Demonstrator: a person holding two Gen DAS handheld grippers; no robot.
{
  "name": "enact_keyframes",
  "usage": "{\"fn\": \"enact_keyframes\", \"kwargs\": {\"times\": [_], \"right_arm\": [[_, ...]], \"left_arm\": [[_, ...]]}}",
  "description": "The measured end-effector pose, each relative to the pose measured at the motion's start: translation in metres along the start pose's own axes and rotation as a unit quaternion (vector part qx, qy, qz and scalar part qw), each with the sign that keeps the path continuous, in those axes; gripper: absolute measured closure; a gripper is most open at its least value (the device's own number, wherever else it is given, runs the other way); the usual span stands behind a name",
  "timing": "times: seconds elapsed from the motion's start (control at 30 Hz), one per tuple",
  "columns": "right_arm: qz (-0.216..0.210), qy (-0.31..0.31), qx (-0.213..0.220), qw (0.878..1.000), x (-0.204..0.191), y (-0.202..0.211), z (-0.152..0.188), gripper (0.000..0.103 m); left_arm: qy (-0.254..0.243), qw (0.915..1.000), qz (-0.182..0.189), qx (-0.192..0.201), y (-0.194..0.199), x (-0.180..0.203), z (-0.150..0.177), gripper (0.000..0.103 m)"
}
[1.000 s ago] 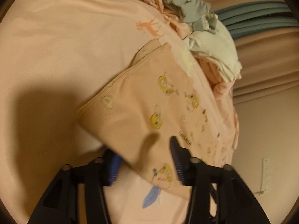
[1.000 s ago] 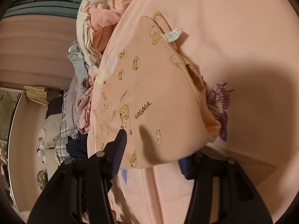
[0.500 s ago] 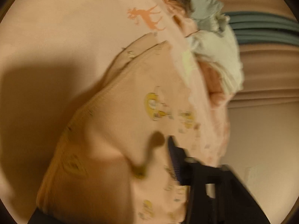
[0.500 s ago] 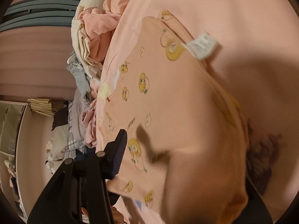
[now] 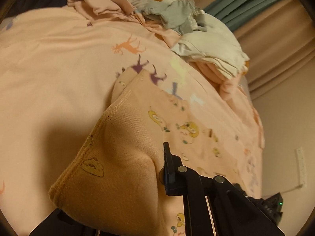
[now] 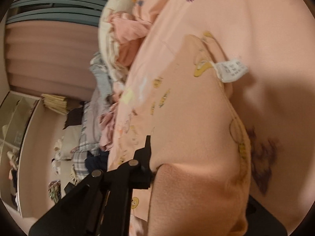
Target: Fold small clothes
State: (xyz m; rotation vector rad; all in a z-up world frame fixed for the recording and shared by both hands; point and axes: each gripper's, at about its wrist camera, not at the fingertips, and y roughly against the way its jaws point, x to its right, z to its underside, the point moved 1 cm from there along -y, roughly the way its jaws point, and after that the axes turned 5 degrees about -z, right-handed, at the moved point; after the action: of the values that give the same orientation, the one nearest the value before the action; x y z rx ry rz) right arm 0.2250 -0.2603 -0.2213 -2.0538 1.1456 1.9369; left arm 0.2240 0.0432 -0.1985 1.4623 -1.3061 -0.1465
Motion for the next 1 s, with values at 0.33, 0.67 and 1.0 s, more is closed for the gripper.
{"fn": "enact_keyframes", "kwargs": {"times": [0.33,0.67,1.0], "right_arm": [[0.150,0.079,-0.024,0.985,0.011,0.046,0.067,0.093],[0.197,0.097,0.019,0.975,0.040,0.092,0.085,0.096],[0.280,0.152,0.047,0.947,0.030,0.100,0.104,0.099]], "left_arm": [[-0.051,0.9975,-0.021,-0.046,0.026,-0.030,0.077,0.093],[-0.063,0.9969,-0.046,0.001,0.051,-0.062,0.102,0.092],[-0.068,0.9918,-0.108,0.000,0.065,-0.078,0.116,0.092]]}}
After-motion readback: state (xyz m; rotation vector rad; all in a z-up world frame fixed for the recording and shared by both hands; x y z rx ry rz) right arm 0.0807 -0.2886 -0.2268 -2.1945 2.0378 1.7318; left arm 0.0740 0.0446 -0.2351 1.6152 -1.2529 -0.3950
